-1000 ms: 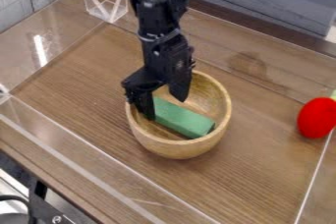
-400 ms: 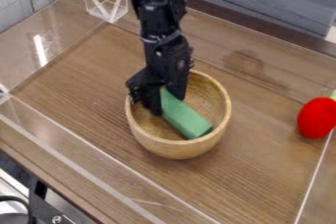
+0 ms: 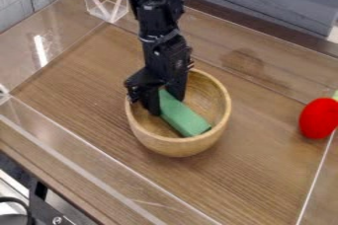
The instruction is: Remove the green block from the brown bowl and put it on the table
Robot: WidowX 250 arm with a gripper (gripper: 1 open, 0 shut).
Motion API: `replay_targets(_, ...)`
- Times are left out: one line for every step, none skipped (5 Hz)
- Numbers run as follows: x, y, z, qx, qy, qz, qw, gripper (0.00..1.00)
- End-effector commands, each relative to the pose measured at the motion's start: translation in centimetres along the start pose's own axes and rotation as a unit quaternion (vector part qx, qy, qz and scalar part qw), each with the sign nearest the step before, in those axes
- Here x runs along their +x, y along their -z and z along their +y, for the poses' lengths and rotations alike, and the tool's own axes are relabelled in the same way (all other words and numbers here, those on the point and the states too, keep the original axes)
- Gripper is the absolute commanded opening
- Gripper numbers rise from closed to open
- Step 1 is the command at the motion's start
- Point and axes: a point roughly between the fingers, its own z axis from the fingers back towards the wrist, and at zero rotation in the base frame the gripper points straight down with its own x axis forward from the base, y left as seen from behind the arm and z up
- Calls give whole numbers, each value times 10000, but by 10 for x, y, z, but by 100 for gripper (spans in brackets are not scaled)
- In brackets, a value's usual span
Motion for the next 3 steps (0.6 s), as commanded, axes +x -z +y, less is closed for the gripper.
replay_targets(-8, -12, -1, 151, 201, 52, 9997, 0)
replay_targets(-12, -16, -7, 144, 383, 33, 9992, 0)
replay_targets(-13, -30, -4, 193, 493, -49, 9986, 0)
